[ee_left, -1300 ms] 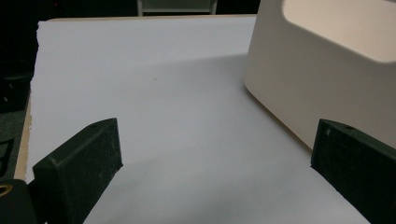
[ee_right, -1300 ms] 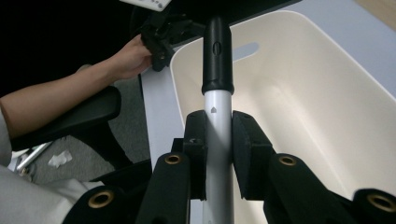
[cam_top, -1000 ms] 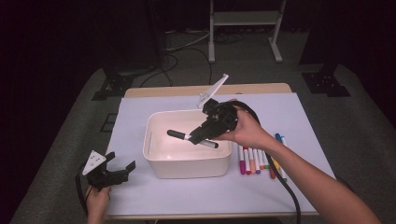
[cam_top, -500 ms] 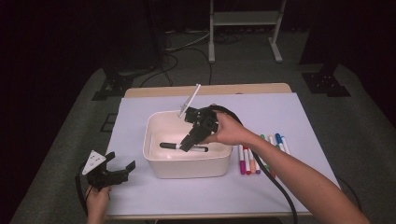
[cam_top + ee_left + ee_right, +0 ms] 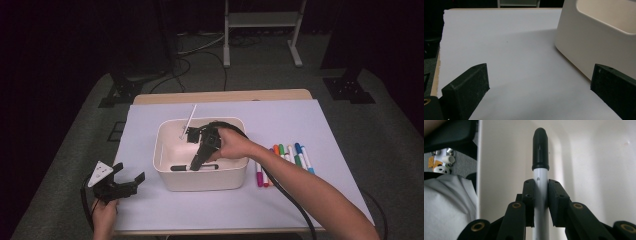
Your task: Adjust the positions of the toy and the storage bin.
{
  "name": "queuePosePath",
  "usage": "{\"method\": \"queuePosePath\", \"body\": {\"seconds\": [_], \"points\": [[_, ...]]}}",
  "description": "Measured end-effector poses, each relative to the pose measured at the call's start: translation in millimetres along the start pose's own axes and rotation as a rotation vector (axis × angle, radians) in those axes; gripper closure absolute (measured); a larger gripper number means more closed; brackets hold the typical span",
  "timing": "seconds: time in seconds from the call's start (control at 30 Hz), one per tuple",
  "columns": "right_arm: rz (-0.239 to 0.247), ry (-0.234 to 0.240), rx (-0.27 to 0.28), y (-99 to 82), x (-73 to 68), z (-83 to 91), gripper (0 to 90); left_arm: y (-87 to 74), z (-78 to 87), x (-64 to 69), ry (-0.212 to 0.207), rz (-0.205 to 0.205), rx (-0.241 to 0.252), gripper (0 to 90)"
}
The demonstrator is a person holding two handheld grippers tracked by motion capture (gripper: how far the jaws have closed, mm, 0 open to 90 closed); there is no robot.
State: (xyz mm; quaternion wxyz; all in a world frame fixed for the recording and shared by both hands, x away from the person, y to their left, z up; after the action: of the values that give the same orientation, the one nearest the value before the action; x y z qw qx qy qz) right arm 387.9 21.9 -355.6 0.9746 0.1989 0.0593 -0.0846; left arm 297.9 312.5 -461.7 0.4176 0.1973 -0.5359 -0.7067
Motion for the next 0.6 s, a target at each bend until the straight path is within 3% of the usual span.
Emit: {"method": "queuePosePath", "body": {"seconds": [0.17, 0.3, 0.4, 0.6], "points": [[-0.007, 0.003, -0.053, 0.8, 0.7, -10.2, 72.4, 0.0, 0.0, -0.4, 0.000, 0.000, -0.001, 0.6], [-0.012, -0.021, -0.062, -0.1, 2.8, -10.9, 67.3, 0.0, 0.0, -0.2, 0.000, 0.000, 0.000, 0.6], [-0.022, -0.039, -0.045, -3.0, 4.2, -4.7, 65.8, 0.0, 0.1, -0.2, 0.000, 0.000, 0.000, 0.6], [-0.044, -0.065, 0.040, -12.1, 1.5, 20.5, 61.2, 0.0, 0.0, 0.4, 0.001, -0.002, -0.001, 0.6]]}}
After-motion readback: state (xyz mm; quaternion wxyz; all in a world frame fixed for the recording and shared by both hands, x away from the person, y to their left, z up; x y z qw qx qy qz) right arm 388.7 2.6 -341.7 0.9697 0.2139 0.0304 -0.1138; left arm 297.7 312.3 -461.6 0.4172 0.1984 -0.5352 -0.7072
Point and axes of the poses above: each handheld gripper's, and its own axes: z roughly backward along the jaws, y roughly out of its top, x roughly to its right, the point moved 2 cm from there along -z, roughly forward along the jaws, and after that the axes turned 10 degrees about -y, right-handed, at the moved point
